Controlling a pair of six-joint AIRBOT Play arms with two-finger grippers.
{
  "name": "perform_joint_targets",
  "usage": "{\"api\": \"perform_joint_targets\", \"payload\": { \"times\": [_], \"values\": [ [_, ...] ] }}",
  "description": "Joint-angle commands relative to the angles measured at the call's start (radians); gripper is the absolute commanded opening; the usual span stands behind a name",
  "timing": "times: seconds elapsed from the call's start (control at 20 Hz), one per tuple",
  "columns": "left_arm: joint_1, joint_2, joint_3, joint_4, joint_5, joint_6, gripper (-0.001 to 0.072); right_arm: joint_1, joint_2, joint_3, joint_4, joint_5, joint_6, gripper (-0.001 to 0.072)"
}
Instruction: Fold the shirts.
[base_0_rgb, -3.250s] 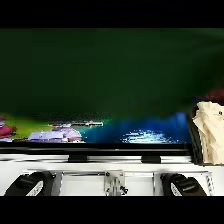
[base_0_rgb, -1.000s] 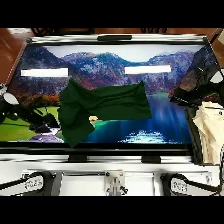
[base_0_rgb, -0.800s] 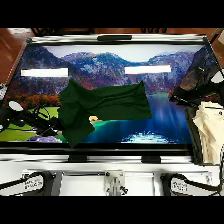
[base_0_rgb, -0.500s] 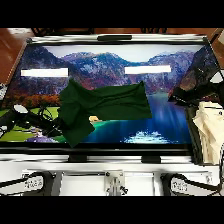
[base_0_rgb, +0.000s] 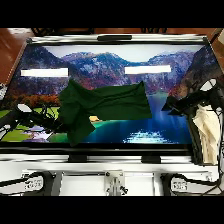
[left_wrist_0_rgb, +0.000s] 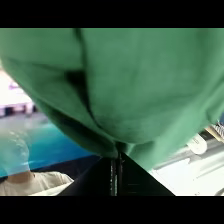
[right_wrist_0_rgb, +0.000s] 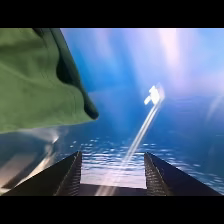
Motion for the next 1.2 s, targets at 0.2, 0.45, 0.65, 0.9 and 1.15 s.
{"api": "perform_joint_targets", "payload": {
  "times": [0.2,0.45,0.65,0.9,1.15],
  "values": [
    [0.013,0.106,0.006,-0.009,-0.027,0.015,0.0031,0.019,-0.122,-0.032,0.168,-0.106,-0.005,0.0508],
    [0.013,0.126,0.006,-0.010,-0.027,0.011,0.0031,0.113,-0.159,-0.032,0.169,-0.174,0.003,0.0508],
    [0.013,0.127,0.006,-0.010,-0.027,0.012,0.0030,0.183,-0.169,-0.032,0.179,-0.176,0.034,0.0507],
    [0.013,0.144,0.008,0.002,-0.015,0.016,0.0030,0.243,-0.166,-0.028,0.169,-0.216,0.126,0.0061],
    [0.013,0.306,0.246,0.127,-0.004,0.014,0.0029,0.219,0.002,0.119,0.150,-0.127,-0.085,0.0060]
  ]
}}
